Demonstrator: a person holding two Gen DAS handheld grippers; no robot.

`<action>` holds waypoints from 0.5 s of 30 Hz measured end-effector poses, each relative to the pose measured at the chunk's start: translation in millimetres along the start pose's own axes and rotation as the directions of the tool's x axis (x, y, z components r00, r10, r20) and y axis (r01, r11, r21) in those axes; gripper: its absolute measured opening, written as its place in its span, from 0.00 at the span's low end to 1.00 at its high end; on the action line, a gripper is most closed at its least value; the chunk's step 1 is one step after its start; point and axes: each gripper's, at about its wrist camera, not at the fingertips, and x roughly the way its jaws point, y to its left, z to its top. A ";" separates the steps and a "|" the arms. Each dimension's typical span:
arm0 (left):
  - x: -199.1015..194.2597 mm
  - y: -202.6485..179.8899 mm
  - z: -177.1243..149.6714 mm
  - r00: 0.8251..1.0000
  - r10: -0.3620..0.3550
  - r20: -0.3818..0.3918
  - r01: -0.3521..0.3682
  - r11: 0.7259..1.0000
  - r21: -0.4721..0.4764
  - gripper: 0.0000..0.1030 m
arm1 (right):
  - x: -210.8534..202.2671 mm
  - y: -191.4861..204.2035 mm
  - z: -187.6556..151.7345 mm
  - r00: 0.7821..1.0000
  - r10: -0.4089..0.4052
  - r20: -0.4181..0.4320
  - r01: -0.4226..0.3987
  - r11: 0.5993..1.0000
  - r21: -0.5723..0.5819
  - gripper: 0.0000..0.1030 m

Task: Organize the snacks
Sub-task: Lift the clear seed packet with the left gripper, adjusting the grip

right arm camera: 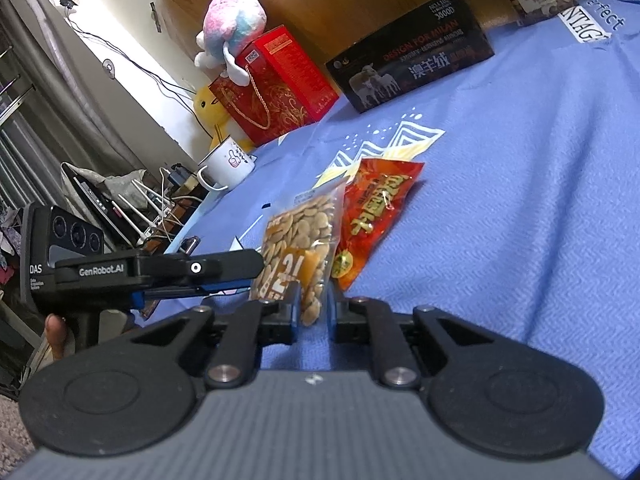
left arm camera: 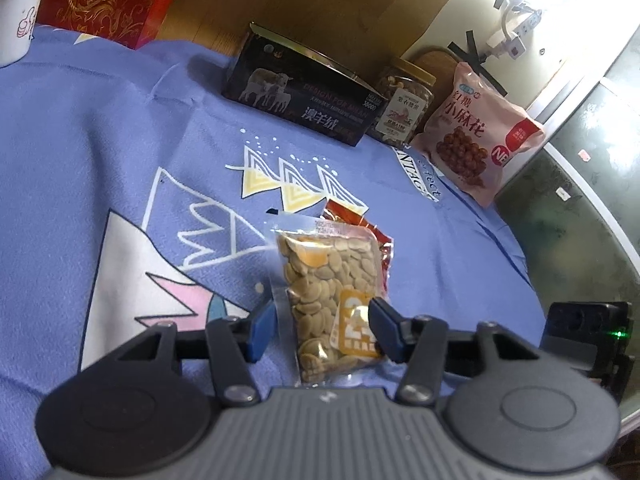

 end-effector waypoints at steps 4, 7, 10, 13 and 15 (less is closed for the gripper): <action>3.3 -3.6 -1.7 0.999 0.039 0.012 -0.040 0.999 0.027 0.37 | -0.1 1.5 -0.6 1.000 -0.006 0.004 0.006 1.000 -0.009 0.15; 4.0 -6.5 -3.9 0.998 0.058 0.021 -0.060 0.997 0.054 0.31 | -0.5 3.3 -1.6 1.000 -0.012 0.010 0.012 1.000 -0.019 0.15; 2.1 -7.5 -3.1 0.998 0.058 0.030 -0.060 0.996 0.067 0.30 | -0.5 2.9 -1.1 1.000 -0.011 0.013 0.011 1.000 -0.016 0.15; -0.4 -9.7 1.2 0.997 0.059 0.041 -0.062 0.995 0.078 0.30 | -0.9 3.6 1.3 1.000 -0.003 0.018 0.003 1.000 -0.010 0.15; -1.0 -12.2 8.8 0.997 0.057 0.048 -0.061 0.994 0.091 0.30 | -0.5 7.7 6.6 1.000 -0.007 0.026 0.008 1.000 -0.024 0.15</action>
